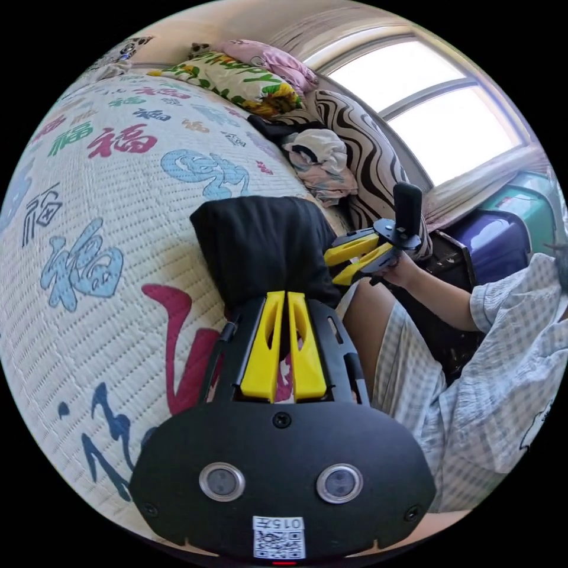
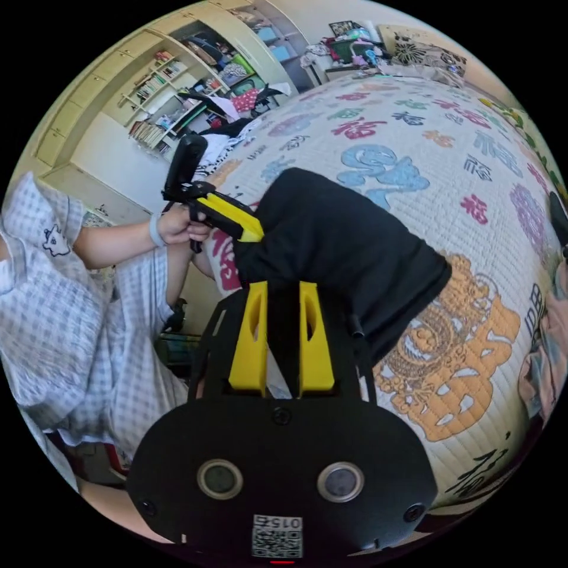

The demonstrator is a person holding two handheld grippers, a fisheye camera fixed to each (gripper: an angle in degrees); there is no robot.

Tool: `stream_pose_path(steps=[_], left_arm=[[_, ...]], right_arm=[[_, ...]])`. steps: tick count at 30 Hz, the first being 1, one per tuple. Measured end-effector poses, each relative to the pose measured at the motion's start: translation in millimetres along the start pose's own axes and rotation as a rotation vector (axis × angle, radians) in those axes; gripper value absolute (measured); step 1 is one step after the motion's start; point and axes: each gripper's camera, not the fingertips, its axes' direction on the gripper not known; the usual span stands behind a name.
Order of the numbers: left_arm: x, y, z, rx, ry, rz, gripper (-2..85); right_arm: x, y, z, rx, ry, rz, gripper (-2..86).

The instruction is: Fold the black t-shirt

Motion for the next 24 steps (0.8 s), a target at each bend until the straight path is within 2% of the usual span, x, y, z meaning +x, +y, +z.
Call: stream_pose_path(steps=[4, 9, 12, 14, 16, 20, 24], left_arm=[[-0.3, 6.9, -3.6, -0.042, -0.015, 0.003, -0.5], [-12.8, 12.1, -16.2, -0.106, -0.006, -0.017, -0.5], [-17.8, 18.2, -34.8, -0.065, -0.024, -0.028, 0.1], [-25.8, 20.5, -50.6, 0.044, 0.051, -0.057, 1.7], [-38.4, 18.1, -62.0, 0.132, 0.097, -0.105, 5.7], [-70.5, -2.5, -61.4, 0.175, 0.097, -0.221, 11.2], [-95.8, -16.9, -31.8, 0.112, 0.233, -0.306, 9.1]], right_arm=[[1.7, 31.1, -5.0, 0.006, 0.071, -0.072, 0.2], [0.5, 37.6, -12.8, -0.093, 0.183, -0.056, -0.4], [11.9, 48.9, -37.1, -0.027, 0.191, 0.024, -0.1], [20.4, 52.1, -62.7, 0.138, 0.128, 0.059, 0.9], [45.7, 47.6, -82.1, 0.266, 0.009, 0.130, 9.3], [99.7, 38.9, -69.8, 0.179, -0.061, 0.280, 13.3], [140.2, 40.8, -51.1, 0.178, -0.207, 0.416, 9.6]])
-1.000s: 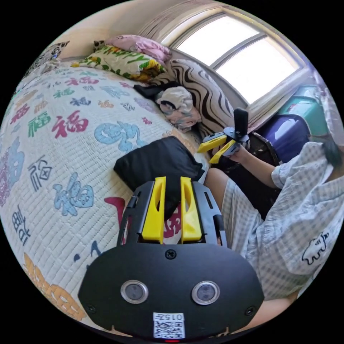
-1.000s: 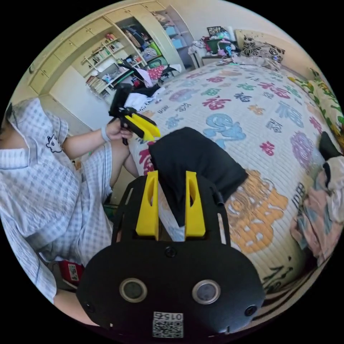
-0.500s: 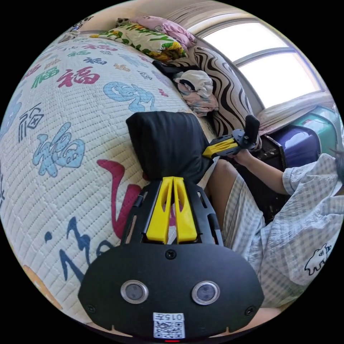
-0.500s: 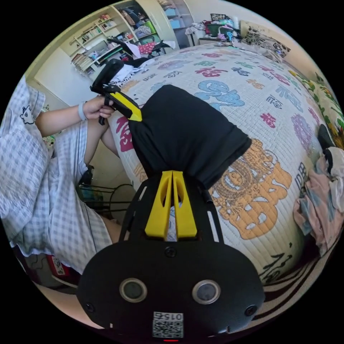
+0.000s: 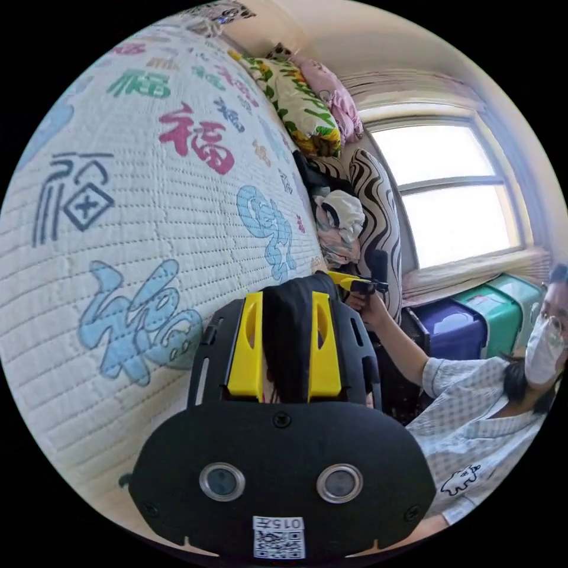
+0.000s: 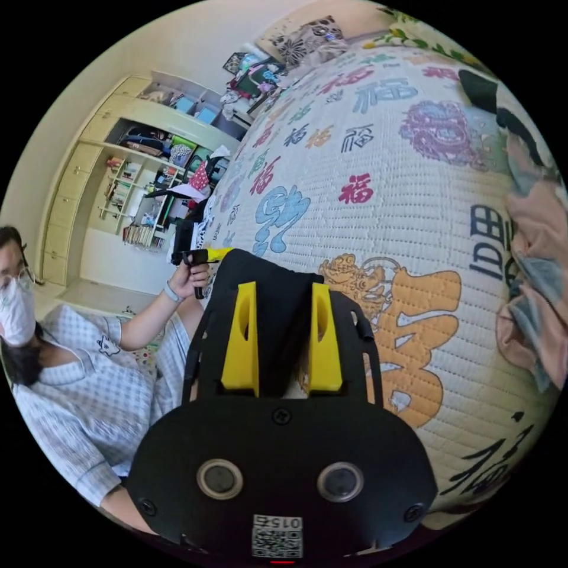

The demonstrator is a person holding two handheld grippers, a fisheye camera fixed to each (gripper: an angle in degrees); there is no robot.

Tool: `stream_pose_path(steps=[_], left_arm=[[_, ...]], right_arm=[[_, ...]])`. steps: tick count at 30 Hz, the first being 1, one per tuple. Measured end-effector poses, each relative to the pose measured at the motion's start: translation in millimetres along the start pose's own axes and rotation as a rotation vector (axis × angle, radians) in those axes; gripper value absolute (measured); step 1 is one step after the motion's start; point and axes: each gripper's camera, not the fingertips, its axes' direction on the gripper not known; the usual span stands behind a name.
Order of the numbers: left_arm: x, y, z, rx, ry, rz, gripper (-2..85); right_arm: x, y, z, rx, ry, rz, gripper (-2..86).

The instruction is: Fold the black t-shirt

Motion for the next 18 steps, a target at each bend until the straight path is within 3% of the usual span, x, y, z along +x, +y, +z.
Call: stream_pose_path(steps=[5, 8, 13, 18], left_arm=[[-16.7, 8.7, -5.6, 0.102, 0.091, -0.062, 1.5], [-16.7, 16.4, -9.9, 0.135, 0.030, -0.069, 0.4], [-10.9, 21.6, -10.7, 0.152, 0.006, -0.071, 2.1], [11.2, 49.3, -17.2, 0.036, -0.004, -0.018, 9.1]], right_arm=[[19.0, 1.2, 2.6, 0.003, -0.032, 0.066, 2.1], [29.3, 6.2, -0.4, 0.019, -0.016, 0.099, 1.5], [15.5, 14.1, 1.0, 0.035, -0.001, 0.006, 5.2], [-29.0, 40.0, -10.8, 0.085, 0.030, -0.182, 8.2]])
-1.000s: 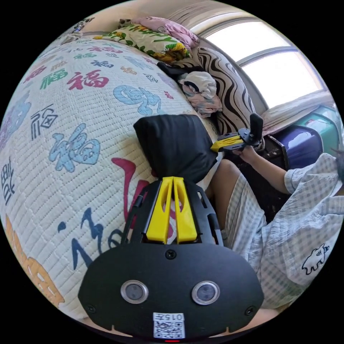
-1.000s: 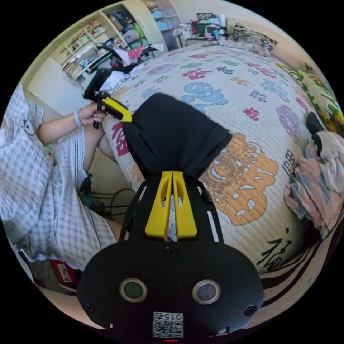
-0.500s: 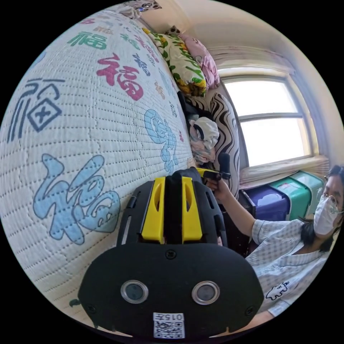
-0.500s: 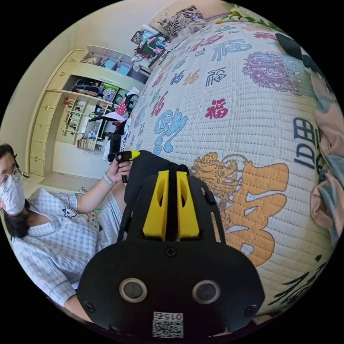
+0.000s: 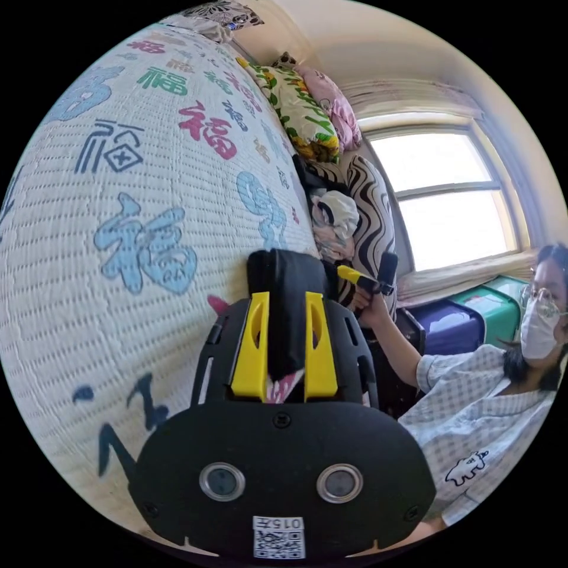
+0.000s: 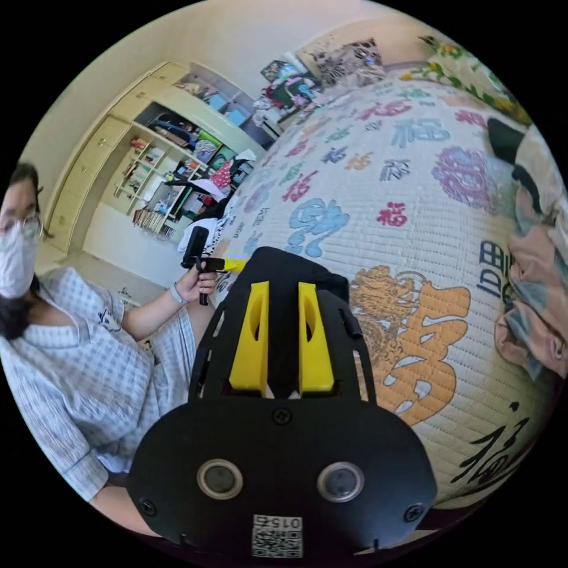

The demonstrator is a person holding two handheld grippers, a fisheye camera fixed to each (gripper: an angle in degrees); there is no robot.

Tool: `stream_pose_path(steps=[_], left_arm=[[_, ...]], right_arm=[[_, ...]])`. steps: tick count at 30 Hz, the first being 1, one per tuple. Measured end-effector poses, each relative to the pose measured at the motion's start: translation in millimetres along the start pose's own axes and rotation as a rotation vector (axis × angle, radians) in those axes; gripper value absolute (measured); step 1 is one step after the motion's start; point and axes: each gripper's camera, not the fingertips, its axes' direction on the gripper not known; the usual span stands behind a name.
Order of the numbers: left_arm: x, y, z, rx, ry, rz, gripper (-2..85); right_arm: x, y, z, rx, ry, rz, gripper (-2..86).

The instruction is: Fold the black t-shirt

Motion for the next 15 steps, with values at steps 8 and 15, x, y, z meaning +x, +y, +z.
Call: stream_pose_path(steps=[8, 15], left_arm=[[12.8, 34.0, 6.9, 0.007, 0.036, -0.040, 3.1], [26.3, 41.4, 12.7, -0.031, -0.027, -0.037, -0.4]], right_arm=[[-58.1, 25.5, 9.6, 0.083, 0.027, -0.269, 10.2], [-73.3, 28.7, 38.8, 0.039, -0.012, -0.365, 9.8]])
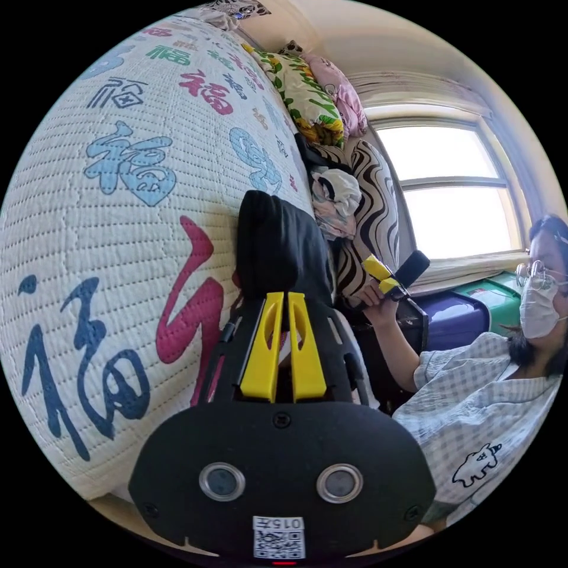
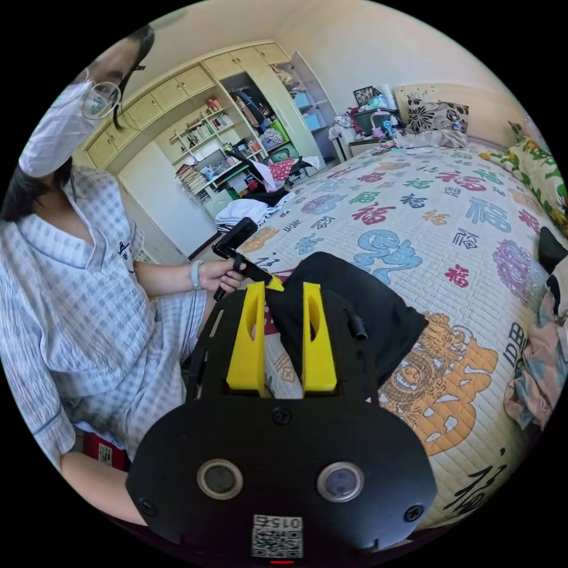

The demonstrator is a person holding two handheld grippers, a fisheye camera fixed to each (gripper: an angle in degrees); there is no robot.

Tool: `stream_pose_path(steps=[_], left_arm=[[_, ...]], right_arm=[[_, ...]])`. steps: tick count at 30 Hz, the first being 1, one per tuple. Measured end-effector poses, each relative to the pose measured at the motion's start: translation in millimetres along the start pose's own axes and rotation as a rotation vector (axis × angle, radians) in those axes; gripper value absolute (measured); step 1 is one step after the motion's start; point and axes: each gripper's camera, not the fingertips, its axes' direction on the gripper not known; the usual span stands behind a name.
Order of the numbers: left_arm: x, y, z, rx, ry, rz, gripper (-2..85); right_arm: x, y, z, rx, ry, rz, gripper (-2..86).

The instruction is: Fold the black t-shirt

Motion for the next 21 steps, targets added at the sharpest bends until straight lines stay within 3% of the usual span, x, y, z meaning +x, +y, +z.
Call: stream_pose_path(steps=[3, 7, 10, 14, 21], left_arm=[[10.9, 4.3, 0.4, -0.017, -0.175, 0.044, -0.6], [14.9, 6.9, -4.5, -0.009, -0.146, 0.018, -0.7], [17.2, 11.4, -13.4, 0.009, -0.083, 0.008, -0.5], [24.5, 17.2, -20.0, 0.007, -0.079, 0.016, -0.6], [46.3, 17.0, -39.4, -0.057, -0.208, 0.042, -0.8]], right_arm=[[7.6, 3.8, 15.8, -0.027, -0.012, 0.022, 8.5], [25.3, 10.0, 48.1, -0.186, 0.014, 0.113, 6.0], [30.8, 9.7, 60.8, -0.198, -0.047, 0.131, 3.8], [35.1, 6.8, 80.7, -0.294, 0.060, 0.154, 0.1], [54.5, -4.3, 107.7, -0.374, 0.129, 0.238, -0.7]])
